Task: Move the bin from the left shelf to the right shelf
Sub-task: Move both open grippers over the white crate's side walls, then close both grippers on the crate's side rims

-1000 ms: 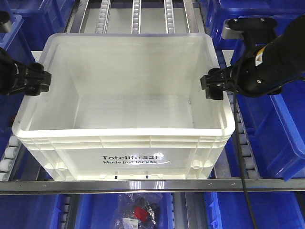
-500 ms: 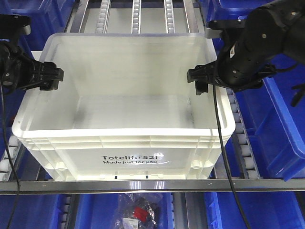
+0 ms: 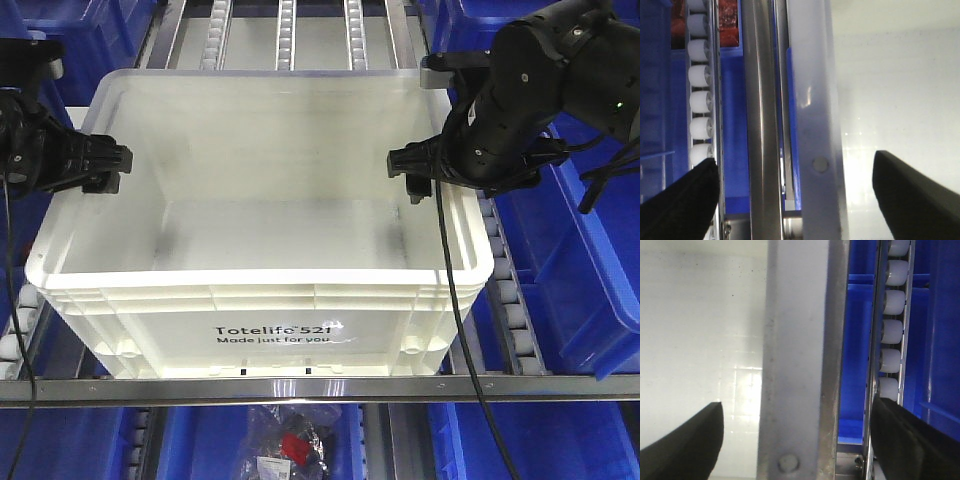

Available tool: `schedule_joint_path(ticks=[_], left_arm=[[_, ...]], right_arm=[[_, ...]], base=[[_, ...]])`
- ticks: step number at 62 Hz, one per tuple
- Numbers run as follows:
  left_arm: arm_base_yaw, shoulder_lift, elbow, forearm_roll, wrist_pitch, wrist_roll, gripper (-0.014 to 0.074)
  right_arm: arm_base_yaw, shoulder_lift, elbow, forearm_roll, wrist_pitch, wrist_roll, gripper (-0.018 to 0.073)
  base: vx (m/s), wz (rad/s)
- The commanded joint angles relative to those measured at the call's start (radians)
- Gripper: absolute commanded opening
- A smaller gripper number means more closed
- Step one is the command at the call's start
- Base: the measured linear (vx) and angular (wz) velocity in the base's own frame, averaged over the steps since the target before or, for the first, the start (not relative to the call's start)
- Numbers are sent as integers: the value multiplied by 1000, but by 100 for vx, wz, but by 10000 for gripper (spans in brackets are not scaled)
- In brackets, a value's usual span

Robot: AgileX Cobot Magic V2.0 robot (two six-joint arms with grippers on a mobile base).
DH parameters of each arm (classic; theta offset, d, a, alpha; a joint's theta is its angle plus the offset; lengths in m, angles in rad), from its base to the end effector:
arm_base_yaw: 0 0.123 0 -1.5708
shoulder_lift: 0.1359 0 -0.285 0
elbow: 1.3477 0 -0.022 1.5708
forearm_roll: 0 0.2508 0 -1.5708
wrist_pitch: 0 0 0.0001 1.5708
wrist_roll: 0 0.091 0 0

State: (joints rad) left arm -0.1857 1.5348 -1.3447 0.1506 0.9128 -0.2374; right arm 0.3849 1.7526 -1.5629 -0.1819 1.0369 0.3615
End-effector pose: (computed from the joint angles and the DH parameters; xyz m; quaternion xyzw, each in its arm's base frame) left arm 0.3245 -0.0500 0.3261 0.0031 0.9594 0.0109 0.2818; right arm 0.3565 0.1291 0.3085 -0.0398 0.9724 -0.0026 0.2299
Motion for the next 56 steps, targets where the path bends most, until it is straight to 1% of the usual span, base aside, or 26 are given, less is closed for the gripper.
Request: schedule_joint_path(ticks=[1, 10, 22, 29, 39, 49, 56], left_arm=[[1, -33, -34, -2, -18, -11, 594], [1, -33, -34, -4, 22, -11, 594], [1, 12, -34, -30, -4, 0, 594], [1, 25, -34, -45, -4, 23, 594], [1, 18, -35, -47, -29, 24, 584], [1, 1, -35, -57, -30, 24, 535], [1, -11, -35, -57, -32, 24, 476]], right_arm=[[-6, -44, -32, -17, -26, 1, 538], [-6, -44, -32, -17, -21, 1, 497], [-6, -44, -32, -17, -20, -2, 459], [-6, -44, -32, -17, -20, -3, 451], [-6, -44, -32, -19, -19, -3, 448], [-6, -44, -32, -20, -21, -3, 448], [-6, -44, -32, -20, -20, -3, 448]], base=[[0, 0], [0, 0], [0, 0], [0, 0], [0, 0], [0, 0], [0, 0]])
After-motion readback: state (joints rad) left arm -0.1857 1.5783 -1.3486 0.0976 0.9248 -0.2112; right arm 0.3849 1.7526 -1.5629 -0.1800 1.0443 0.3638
